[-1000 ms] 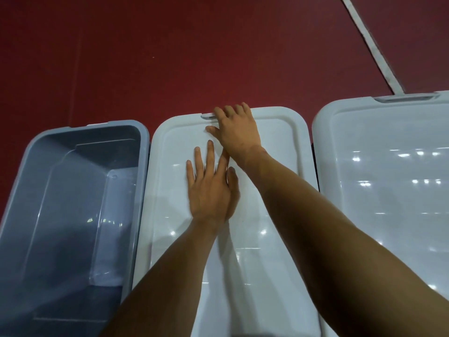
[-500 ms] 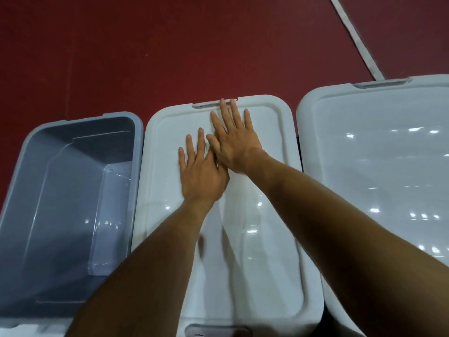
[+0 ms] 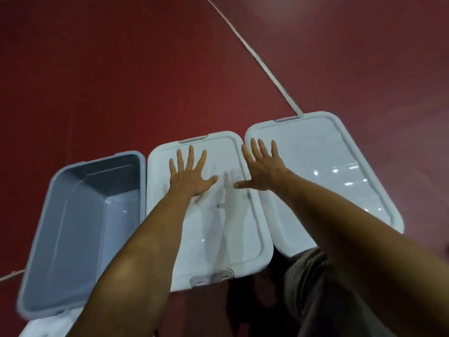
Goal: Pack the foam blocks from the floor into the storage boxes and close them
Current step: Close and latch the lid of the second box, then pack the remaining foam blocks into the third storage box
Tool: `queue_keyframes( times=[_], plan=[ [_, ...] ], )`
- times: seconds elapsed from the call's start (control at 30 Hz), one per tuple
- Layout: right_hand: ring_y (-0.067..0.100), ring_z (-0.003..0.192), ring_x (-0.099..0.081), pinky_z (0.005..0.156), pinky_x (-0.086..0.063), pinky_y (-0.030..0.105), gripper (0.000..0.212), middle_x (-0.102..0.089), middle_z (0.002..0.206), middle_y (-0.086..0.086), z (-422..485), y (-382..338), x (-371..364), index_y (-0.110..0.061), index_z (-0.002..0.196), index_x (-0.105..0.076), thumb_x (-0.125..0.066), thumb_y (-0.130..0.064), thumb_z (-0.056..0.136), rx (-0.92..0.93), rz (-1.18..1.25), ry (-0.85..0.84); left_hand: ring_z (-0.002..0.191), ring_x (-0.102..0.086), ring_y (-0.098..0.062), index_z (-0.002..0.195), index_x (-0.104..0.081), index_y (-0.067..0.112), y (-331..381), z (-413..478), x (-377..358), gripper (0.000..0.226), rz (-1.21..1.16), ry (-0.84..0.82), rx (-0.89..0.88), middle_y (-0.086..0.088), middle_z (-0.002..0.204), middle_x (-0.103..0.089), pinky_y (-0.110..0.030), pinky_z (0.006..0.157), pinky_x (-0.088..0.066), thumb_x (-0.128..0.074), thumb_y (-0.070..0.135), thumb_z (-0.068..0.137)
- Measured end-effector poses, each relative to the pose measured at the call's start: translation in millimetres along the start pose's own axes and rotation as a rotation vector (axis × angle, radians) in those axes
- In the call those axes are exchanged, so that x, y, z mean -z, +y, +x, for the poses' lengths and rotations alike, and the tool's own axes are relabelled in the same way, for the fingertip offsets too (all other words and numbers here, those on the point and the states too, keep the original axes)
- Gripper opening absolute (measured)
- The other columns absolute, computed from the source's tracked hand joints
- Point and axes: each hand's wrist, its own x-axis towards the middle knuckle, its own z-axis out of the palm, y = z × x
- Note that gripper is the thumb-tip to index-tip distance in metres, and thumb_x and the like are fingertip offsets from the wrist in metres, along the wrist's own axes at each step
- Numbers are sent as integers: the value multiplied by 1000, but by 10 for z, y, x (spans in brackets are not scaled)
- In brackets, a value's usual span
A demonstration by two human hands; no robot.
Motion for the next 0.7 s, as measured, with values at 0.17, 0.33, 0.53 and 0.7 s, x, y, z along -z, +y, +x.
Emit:
queue_keyframes(
  times=[0.17,0.33,0.53,0.7],
  plan=[
    [39,152,13,118,5,66,121,14,166,15,-657,386,287,-16,159,9,-15,-96,72,-167,4,3,146,32,-37,155,19,40,753,-239,407,95,1,114,-184,-3,161,33,-60,117,14,-21,88,83],
    [36,152,14,118,10,65,113,16,166,12,-1429,746,414,-19,160,8,-11,-93,77,-344,57,31,143,35,-38,155,19,40,1542,-461,886,96,96,196,-370,-4,159,36,-62,117,14,-24,87,84],
    [39,153,10,115,7,70,110,9,167,14,-2558,1588,432,-20,160,3,-12,-92,79,-612,43,-1,144,33,-40,154,21,41,2899,-822,1225,121,149,175,-678,-4,160,36,-63,118,10,-57,84,73],
    [38,153,7,113,9,72,97,3,168,12,-3549,2200,341,-25,160,1,-21,-85,86,-780,12,-40,145,31,-42,153,22,43,4204,-1371,1192,126,229,86,-921,-3,160,36,-64,116,10,-64,81,70]
  ],
)
